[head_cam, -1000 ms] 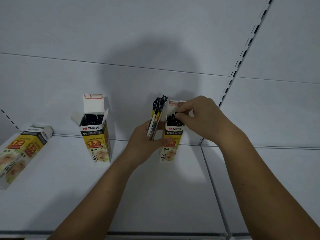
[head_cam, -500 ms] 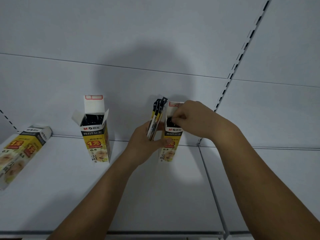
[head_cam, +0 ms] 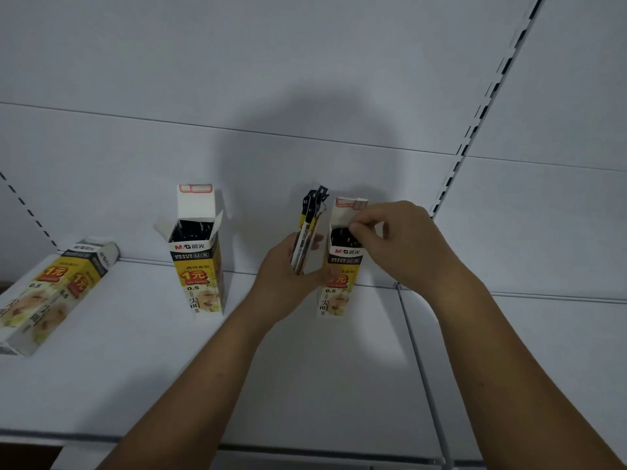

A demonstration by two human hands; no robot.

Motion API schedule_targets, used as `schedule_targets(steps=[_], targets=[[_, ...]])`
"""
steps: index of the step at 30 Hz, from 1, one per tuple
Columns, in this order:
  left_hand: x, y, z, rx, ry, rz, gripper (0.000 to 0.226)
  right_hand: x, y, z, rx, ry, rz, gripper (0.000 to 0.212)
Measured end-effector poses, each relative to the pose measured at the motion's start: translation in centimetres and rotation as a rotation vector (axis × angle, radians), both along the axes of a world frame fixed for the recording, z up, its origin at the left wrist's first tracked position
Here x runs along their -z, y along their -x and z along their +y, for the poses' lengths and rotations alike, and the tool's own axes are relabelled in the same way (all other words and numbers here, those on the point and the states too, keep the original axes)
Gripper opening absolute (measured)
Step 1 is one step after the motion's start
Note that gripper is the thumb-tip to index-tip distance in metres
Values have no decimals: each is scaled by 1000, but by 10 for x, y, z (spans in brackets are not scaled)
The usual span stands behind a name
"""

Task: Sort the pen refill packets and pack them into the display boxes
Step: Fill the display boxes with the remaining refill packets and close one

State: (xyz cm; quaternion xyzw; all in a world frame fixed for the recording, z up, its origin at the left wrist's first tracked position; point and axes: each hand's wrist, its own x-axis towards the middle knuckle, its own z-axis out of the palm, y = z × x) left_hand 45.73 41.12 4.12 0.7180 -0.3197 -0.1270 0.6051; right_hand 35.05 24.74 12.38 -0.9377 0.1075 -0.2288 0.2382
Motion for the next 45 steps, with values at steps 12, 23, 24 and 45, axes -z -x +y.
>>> schedule_targets(steps=[12,23,24,45], targets=[[-41,31,79,-228,31,57,27,4,-6,67,-267,-52,-257,8],[-37,16,236,-760,-41,17,27,25,-63,175,-636,2,-157,17],[-34,12,247,-784,-66,17,25,29,-68,183,-657,13,-125,18],[39,-194,349,-498,-391,86,21,114,-216,325,-297,-553,333,40]])
